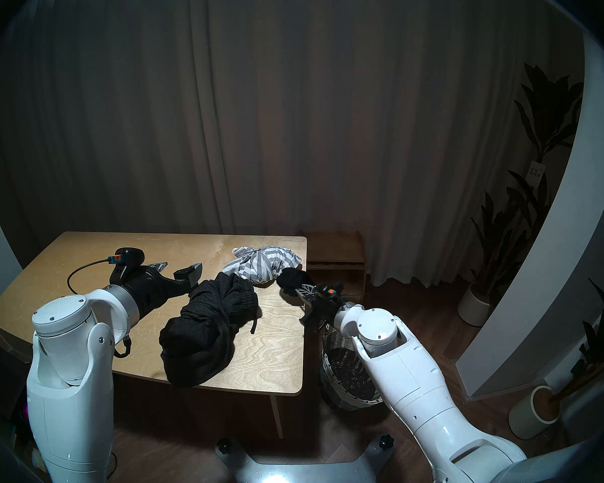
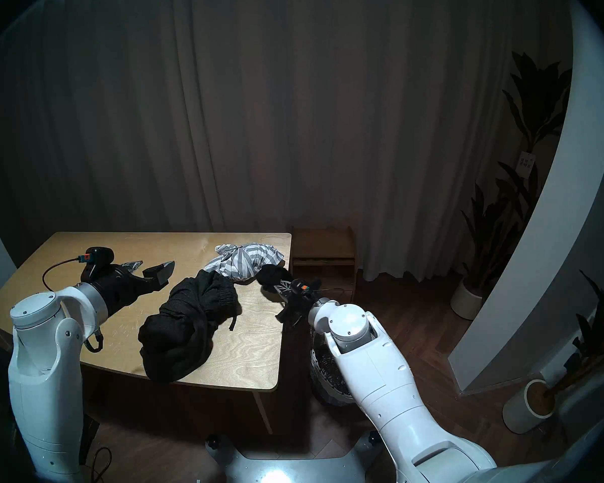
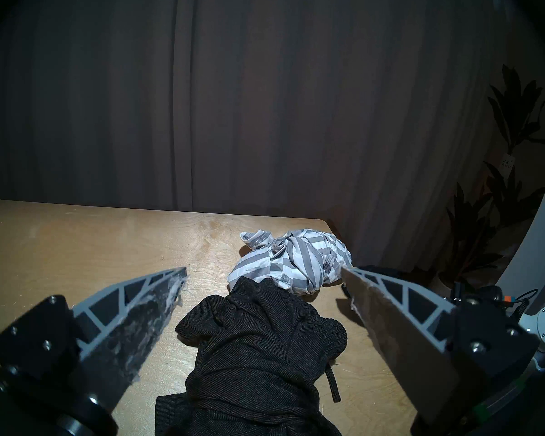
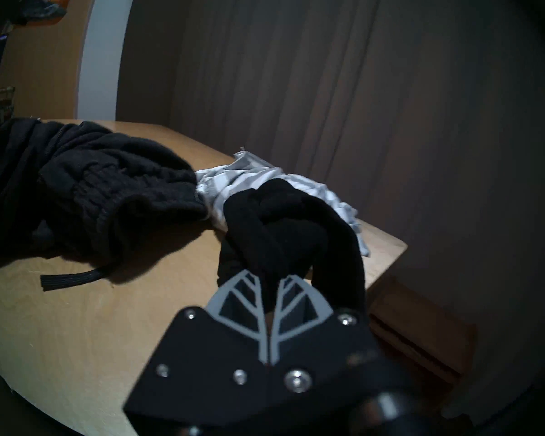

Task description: Toss clothes into the laundry hamper

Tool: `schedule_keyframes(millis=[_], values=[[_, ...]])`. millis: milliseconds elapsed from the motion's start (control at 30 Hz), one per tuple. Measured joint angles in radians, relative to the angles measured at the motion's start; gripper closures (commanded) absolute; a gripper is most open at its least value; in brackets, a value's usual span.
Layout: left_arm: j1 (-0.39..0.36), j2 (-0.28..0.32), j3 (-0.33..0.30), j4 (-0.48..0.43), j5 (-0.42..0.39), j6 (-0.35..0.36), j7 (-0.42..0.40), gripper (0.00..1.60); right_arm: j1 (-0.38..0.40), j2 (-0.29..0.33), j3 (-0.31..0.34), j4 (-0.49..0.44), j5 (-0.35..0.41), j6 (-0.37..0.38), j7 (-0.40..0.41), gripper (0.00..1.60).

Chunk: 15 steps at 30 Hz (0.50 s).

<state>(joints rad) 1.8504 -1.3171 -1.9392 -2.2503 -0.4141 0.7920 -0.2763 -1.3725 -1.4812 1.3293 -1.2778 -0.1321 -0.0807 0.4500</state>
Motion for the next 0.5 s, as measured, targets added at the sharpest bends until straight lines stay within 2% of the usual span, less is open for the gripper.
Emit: schedule_keyframes(millis=[300,500], values=[[0.000,0.003,0.000,0.001,-0.006,0.000,0.003,0.00,-0.062,0.058,0.159,-0.102,0.083,-0.016,-0.083,1.60],[0.000,0.005,0.001,0.000,-0.008,0.000,0.005,0.00,-0.124,0.073,0.259,-0.078,0.120,0.039,-0.152,1.60]])
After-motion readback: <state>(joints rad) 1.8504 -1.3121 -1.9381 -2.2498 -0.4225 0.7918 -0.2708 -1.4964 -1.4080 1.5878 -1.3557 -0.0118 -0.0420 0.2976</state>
